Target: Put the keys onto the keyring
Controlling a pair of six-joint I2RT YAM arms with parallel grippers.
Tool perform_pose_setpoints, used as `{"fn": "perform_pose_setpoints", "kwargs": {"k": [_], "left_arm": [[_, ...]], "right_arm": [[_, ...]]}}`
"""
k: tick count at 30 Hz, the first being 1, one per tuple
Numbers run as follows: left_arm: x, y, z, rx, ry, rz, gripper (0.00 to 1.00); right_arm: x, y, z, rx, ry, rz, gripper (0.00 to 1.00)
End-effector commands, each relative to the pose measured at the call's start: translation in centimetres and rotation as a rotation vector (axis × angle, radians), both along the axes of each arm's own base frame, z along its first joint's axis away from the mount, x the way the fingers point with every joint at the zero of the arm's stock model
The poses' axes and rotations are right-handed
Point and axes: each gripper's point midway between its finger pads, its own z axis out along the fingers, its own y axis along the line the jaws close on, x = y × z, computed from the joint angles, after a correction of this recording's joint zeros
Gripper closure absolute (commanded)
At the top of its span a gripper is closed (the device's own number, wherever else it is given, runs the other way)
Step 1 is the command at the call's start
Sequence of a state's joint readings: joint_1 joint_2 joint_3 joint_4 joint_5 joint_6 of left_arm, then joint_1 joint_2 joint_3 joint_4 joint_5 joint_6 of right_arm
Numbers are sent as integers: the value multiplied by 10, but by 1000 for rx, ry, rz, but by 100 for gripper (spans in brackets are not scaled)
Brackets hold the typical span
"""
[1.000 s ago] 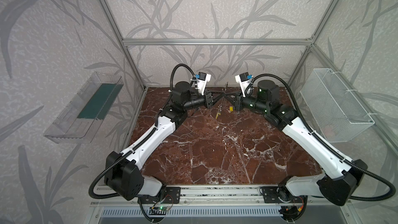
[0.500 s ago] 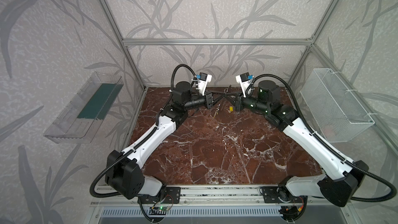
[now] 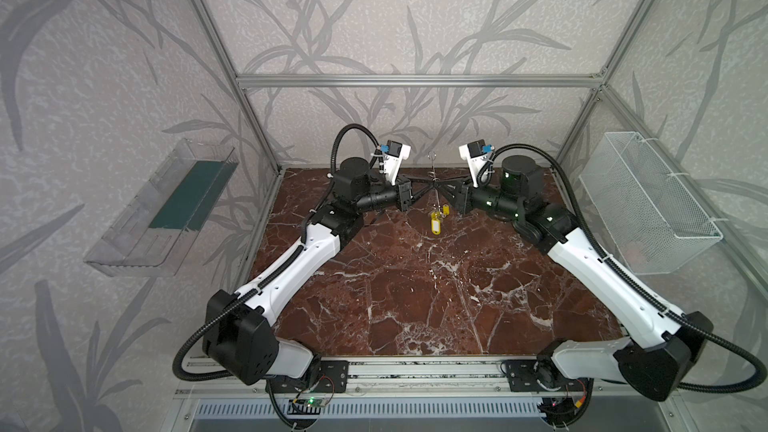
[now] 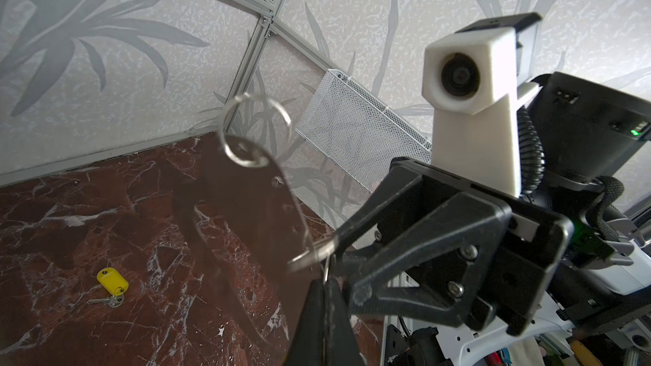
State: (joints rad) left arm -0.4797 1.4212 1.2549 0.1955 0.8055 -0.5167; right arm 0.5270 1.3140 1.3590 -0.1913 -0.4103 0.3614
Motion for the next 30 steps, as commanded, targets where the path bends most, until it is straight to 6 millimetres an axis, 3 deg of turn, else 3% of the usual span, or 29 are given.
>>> {"fn": "perform_pose_setpoints", "kwargs": {"k": [1,9,20,30], "left_arm": [[-9,1,25,-31,-83,-12,100],[-9,1,26,-25,-101,-14,100],[-16,2,17,48,-212,-48,100],[-25,6,2,143,-316,-68,100]], "right_arm": [[-5,-15,30,133,-22,22,75],[-3,-25,32,204,19,75,72],[-19,-1,27,192,50,336,73],[-17,-2,11,102,47,332,75]]}}
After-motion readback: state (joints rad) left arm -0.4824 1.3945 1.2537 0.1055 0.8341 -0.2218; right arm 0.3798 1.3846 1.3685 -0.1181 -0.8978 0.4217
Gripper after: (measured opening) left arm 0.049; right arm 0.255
